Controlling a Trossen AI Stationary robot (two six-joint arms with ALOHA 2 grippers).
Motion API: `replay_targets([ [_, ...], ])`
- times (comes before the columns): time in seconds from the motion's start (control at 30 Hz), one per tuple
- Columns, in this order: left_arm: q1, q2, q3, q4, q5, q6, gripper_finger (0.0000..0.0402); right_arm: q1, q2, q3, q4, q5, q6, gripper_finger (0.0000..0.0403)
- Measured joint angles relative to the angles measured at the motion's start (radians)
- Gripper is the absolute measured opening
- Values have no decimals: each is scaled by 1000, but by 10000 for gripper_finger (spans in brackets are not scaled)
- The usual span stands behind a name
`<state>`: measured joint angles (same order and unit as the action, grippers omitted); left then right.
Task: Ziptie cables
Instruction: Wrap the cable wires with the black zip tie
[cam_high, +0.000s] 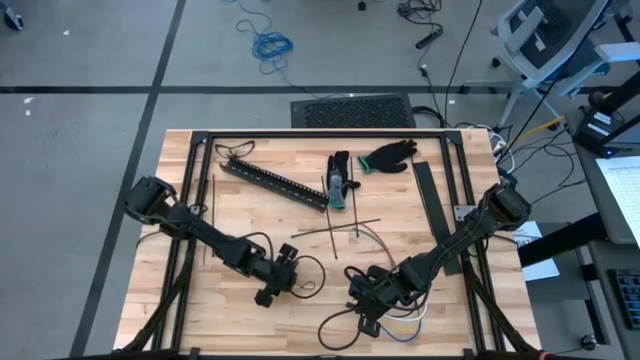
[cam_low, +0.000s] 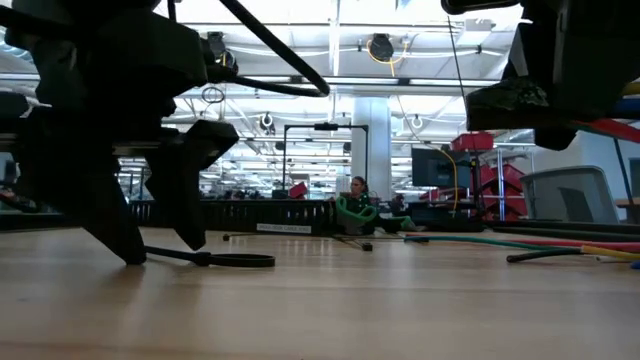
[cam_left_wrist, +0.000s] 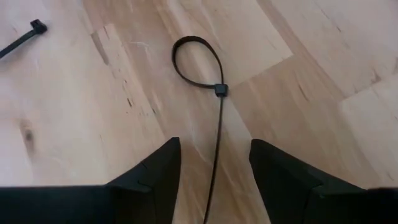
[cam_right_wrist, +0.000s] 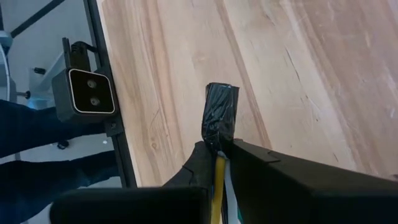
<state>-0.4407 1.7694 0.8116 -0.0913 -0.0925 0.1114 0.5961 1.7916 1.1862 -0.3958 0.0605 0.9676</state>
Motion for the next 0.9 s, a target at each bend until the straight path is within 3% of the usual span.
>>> replay_targets([
  [0.1,-1,1,0,-7,13,5,139,-1,0,0,0,0,15,27],
  [0.27,-13,2,1,-45,37,38,17,-1,0,0,2,1,26,27],
  [0.57,6,-1,30,-132,32,-28,1,-5,0,0,3,21,38,27],
  [0.73,7,-40,121,-267,27,-46,1,-8,0,0,5,49,18,27],
  [0.9,8,-122,231,-501,-55,-7,0,-33,-4,0,10,77,-30,27],
])
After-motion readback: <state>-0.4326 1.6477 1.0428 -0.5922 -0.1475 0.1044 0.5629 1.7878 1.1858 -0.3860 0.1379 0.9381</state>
